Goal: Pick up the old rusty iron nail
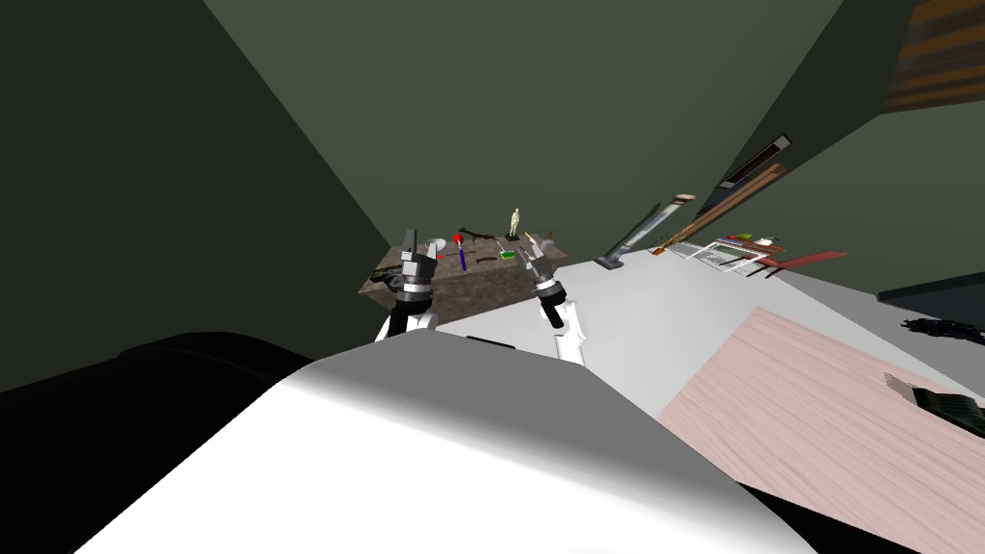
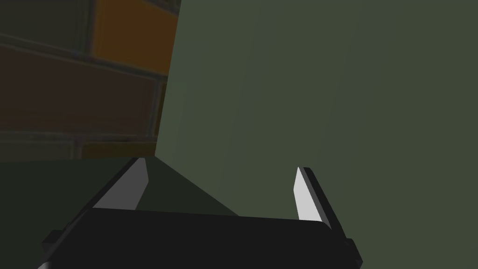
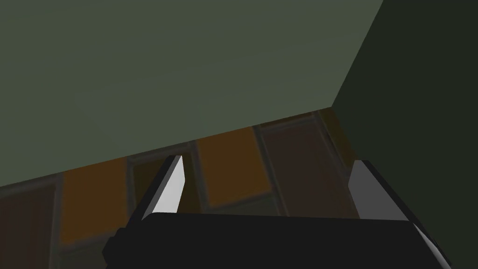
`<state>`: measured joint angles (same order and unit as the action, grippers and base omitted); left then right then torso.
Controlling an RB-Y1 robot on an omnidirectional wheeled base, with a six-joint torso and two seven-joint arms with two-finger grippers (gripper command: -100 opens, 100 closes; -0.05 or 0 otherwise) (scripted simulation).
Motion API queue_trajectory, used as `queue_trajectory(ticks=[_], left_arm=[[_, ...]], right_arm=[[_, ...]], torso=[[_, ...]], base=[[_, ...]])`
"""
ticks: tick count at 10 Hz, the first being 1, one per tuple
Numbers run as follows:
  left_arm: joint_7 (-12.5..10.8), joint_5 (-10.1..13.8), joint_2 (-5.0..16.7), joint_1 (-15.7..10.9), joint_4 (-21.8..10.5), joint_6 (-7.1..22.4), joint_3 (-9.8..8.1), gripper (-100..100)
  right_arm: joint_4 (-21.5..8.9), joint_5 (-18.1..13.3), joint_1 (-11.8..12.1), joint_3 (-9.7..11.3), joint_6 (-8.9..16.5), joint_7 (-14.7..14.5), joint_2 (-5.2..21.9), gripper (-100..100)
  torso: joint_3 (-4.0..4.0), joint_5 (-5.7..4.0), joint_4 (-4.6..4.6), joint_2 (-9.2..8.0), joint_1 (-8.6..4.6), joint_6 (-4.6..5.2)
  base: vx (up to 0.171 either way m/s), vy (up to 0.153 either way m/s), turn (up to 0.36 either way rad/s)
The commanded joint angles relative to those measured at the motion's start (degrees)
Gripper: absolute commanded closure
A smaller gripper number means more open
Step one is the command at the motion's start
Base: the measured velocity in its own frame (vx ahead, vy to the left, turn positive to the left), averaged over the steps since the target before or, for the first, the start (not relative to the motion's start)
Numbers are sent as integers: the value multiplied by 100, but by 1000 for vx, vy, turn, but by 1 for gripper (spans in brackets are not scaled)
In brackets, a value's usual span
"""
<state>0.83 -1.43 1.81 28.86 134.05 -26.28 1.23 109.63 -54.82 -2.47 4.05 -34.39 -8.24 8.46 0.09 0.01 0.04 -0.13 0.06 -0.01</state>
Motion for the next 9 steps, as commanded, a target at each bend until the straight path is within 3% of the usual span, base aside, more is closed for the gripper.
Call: queue_trajectory(ticks=[1, 2, 3, 5, 6, 8, 9], left_arm=[[0, 0, 0, 0, 0, 0, 0, 0], [0, 0, 0, 0, 0, 0, 0, 0], [0, 0, 0, 0, 0, 0, 0, 0], [0, 0, 0, 0, 0, 0, 0, 0], [0, 0, 0, 0, 0, 0, 0, 0], [0, 0, 0, 0, 0, 0, 0, 0], [0, 0, 0, 0, 0, 0, 0, 0]], right_arm=[[-130, -286, -118, 59, -78, -54, -26, -100], [-130, -372, -118, 59, -78, -54, -26, -100], [-407, -591, -400, 125, -222, -97, 12, -100], [-407, -831, -407, 125, -222, -97, 12, -100], [-689, -1058, -687, 194, -368, -136, 59, -100], [-694, -1292, -695, 194, -368, -136, 59, -100], [-960, -1504, -945, 264, -517, -170, 115, -100]], torso=[[0, 0, 0, 0, 0, 0], [1, 0, 0, -1, 3, 0], [-2, 0, -1, 4, 3, 1], [-1, 1, 0, 2, 3, 1], [-3, 1, -1, 5, 3, 1], [-2, 1, -1, 4, 6, 1], [-3, 1, -1, 7, 4, 1]], base=[[-44, 1, -17], [-21, 2, 1], [-33, 0, -19], [-27, 4, -4], [-26, 11, -10], [-24, 7, 0], [-19, 10, 3]])
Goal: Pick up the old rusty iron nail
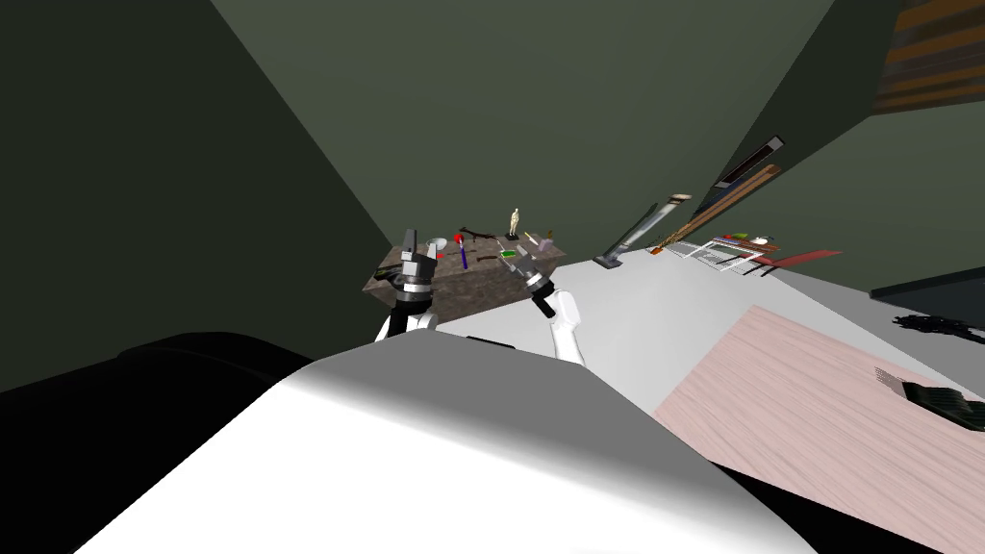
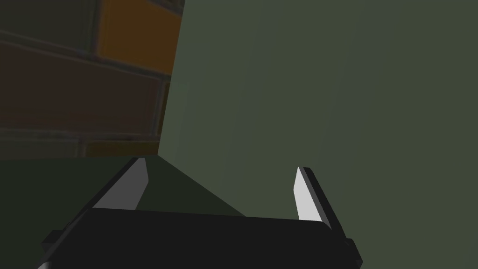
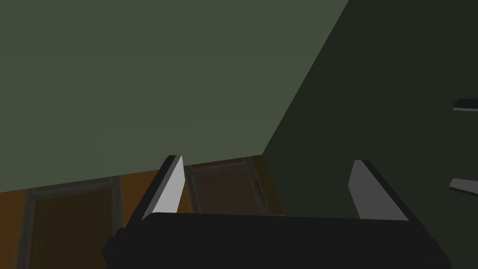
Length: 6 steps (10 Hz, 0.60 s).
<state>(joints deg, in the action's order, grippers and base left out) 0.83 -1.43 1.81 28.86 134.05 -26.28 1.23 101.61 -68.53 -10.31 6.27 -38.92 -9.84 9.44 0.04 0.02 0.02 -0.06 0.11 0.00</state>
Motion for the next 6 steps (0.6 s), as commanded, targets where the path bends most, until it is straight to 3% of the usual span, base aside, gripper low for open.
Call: queue_trajectory(ticks=[1, 2, 3, 5, 6], left_arm=[[0, 0, 0, 0, 0, 0, 0, 0], [0, 0, 0, 0, 0, 0, 0, 0], [0, 0, 0, 0, 0, 0, 0, 0], [0, 0, 0, 0, 0, 0, 0, 0], [0, 0, 0, 0, 0, 0, 0, 0]], right_arm=[[-186, -286, -197, 42, -64, -10, 17, -100], [-186, -381, -197, 42, -64, -10, 17, -100], [-446, -595, -457, 113, -216, -40, 81, -100], [-486, -840, -480, 113, -216, -40, 81, -100], [-765, -1062, -758, 186, -368, -65, 151, -100]], torso=[[0, 0, 0, 0, 0, 0], [0, 0, 0, 1, 2, 0], [-2, 0, -1, 4, 0, 1], [-3, 2, -1, 5, 6, 1], [-3, 0, -1, 5, 1, 1]], base=[[-17, 13, 3], [-6, 8, 1], [-11, 24, 15], [-6, 18, 4], [-6, 26, 26]])
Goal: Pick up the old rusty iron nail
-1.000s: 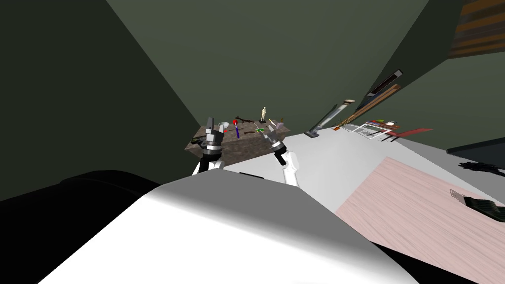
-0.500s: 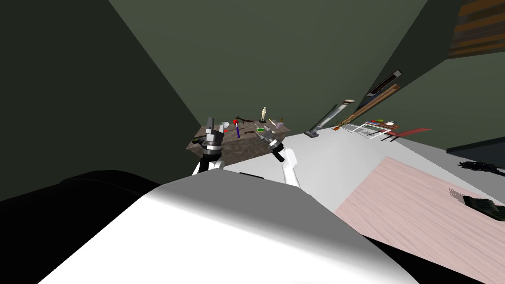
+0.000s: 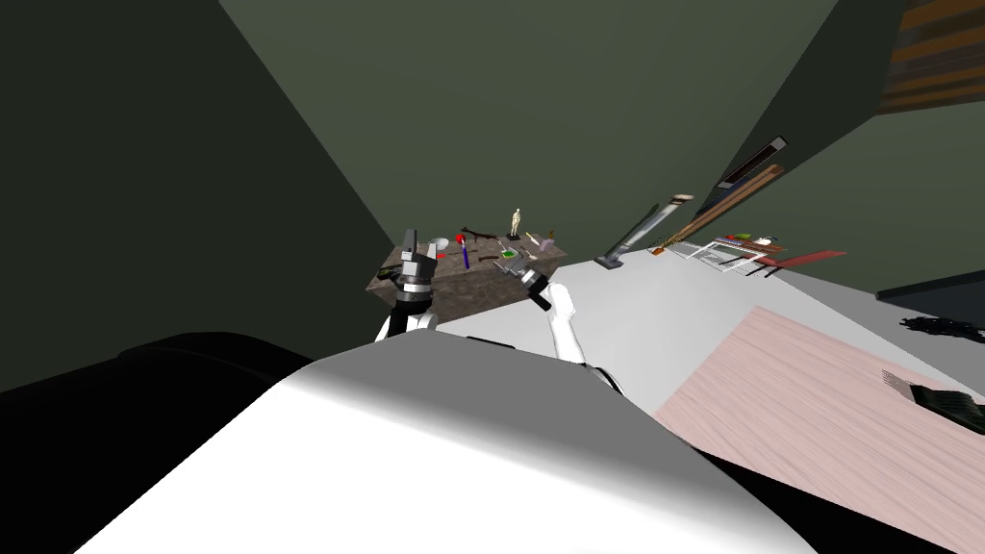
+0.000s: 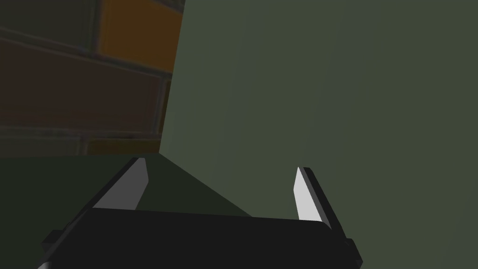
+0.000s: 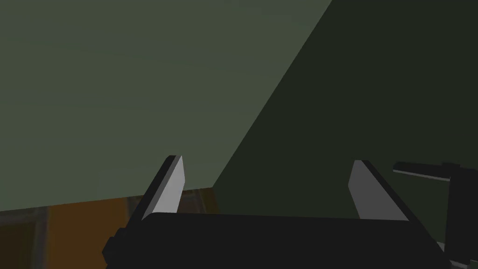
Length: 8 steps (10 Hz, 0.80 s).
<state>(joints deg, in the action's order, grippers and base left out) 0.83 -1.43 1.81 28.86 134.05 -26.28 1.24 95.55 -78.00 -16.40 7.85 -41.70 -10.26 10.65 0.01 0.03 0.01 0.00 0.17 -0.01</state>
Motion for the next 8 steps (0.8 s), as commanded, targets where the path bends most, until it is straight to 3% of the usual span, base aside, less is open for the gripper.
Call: queue_trajectory(ticks=[1, 2, 3, 5, 6, 7, 8], left_arm=[[0, 0, 0, 0, 0, 0, 0, 0], [0, 0, 0, 0, 0, 0, 0, 0], [0, 0, 0, 0, 0, 0, 0, 0], [0, 0, 0, 0, 0, 0, 0, 0], [0, 0, 0, 0, 0, 0, 0, 0], [0, 0, 0, 0, 0, 0, 0, 0], [0, 0, 0, 0, 0, 0, 0, 0]], right_arm=[[-183, -286, -149, 27, -90, -22, 30, -100], [-183, -348, -149, 27, -90, -22, 30, -100], [-427, -568, -400, 100, -244, -43, 107, -100], [-489, -797, -420, 100, -244, -43, 107, -100], [-770, -1006, -683, 174, -397, -58, 191, -100], [-797, -1200, -683, 174, -397, -58, 191, -100], [-970, -1388, -905, 247, -549, -69, 280, -100]], torso=[[0, 0, 0, 0, 0, 0], [0, 0, 0, 0, -1, 1], [0, -1, 0, 0, -4, 2], [-2, 1, -1, 4, 4, 1], [-2, 0, -1, 3, -3, 2], [-4, 1, -1, 6, 4, 0], [-3, 1, -2, 6, 3, 2]], base=[[-5, 25, 17], [-1, 12, -3], [2, 35, 35], [5, 26, 12], [12, 35, 49], [11, 35, 30], [32, 47, 55]])
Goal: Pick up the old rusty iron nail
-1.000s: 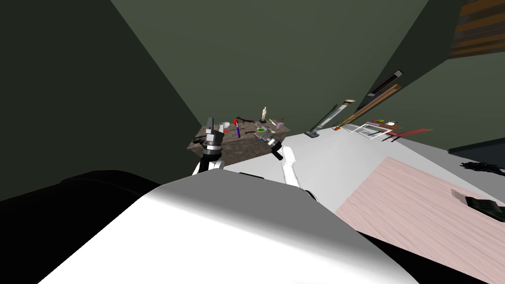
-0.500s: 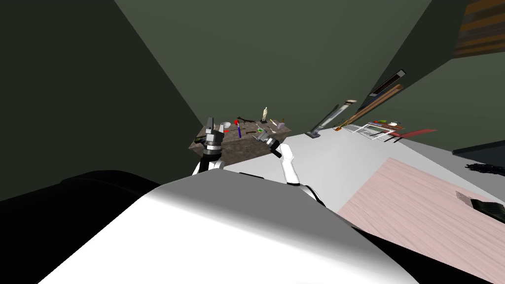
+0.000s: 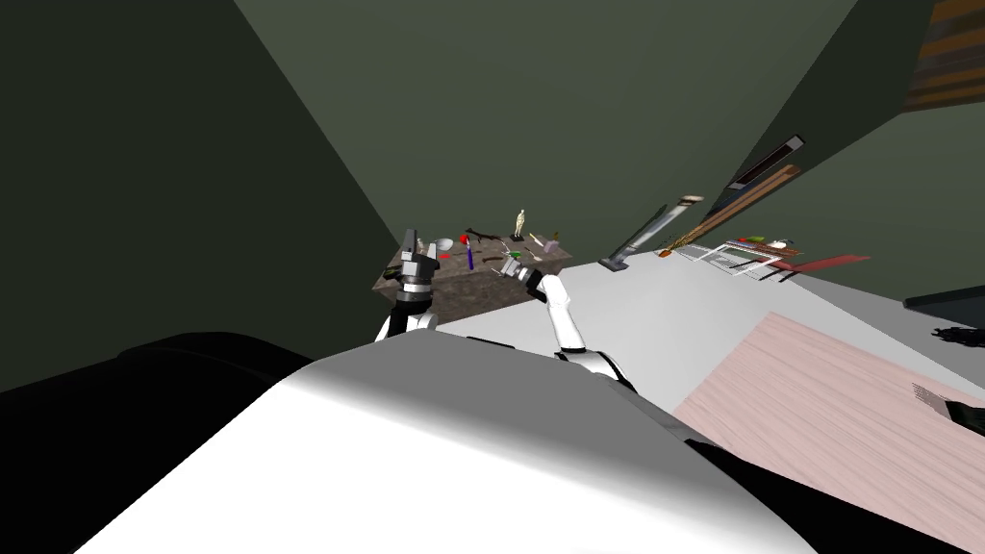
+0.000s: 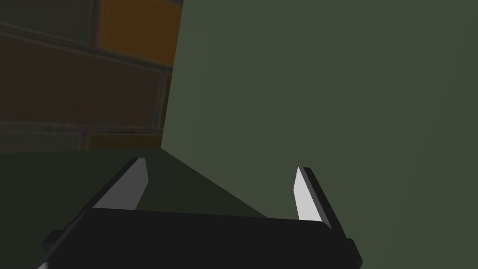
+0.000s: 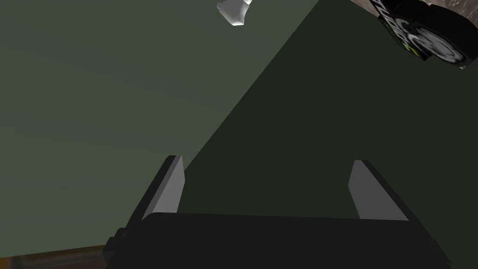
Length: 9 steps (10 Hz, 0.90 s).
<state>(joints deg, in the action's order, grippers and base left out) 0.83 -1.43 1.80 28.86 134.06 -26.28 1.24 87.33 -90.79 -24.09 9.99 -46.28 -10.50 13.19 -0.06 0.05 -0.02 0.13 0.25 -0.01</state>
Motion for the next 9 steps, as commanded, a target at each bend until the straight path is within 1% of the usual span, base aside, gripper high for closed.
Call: queue_trajectory(ticks=[1, 2, 3, 4, 5, 6, 7, 8, 9], left_arm=[[0, 0, 0, 0, 0, 0, 0, 0], [0, 0, 0, 0, 0, 0, 0, 0], [0, 0, 0, 0, 0, 0, 0, 0], [0, 0, 0, 0, 0, 0, 0, 0], [0, 0, 0, 0, 0, 0, 0, 0], [0, 0, 0, 0, 0, 0, 0, 0], [0, 0, 0, 0, 0, 0, 0, 0], [0, 0, 0, 0, 0, 0, 0, 0], [0, 0, 0, 0, 0, 0, 0, 0]], right_arm=[[-284, -286, -168, 33, -91, -45, 26, -100], [-284, -385, -168, 33, -91, -45, 26, -100], [-537, -614, -413, 106, -240, -52, 121, -100], [-592, -779, -413, 106, -240, -52, 121, -100], [-870, -952, -648, 177, -386, -53, 219, -100], [-898, -1139, -648, 177, -386, -53, 219, -100], [-898, -1200, -648, 177, -386, -53, 219, -100], [-1201, -1405, -872, 247, -527, -51, 319, -100], [-1201, -1584, -872, 247, -527, -51, 319, -100]], torso=[[0, 0, 0, 0, 0, 0], [-1, 0, -1, 1, 0, 2], [2, -1, 0, -5, -7, 2], [1, 1, 0, -2, 4, 0], [0, 1, -1, -1, 2, 2], [-5, 1, -2, 10, 4, 0], [-6, 0, -3, 9, 1, 2], [0, -2, -1, -2, -8, 3], [0, 0, -1, 0, 1, 1]], base=[[31, 47, 31], [10, 25, -7], [21, 58, 73], [29, 51, 36], [61, 56, 74], [54, 49, 38], [17, 24, -5], [32, 53, 84], [41, 53, 49]])
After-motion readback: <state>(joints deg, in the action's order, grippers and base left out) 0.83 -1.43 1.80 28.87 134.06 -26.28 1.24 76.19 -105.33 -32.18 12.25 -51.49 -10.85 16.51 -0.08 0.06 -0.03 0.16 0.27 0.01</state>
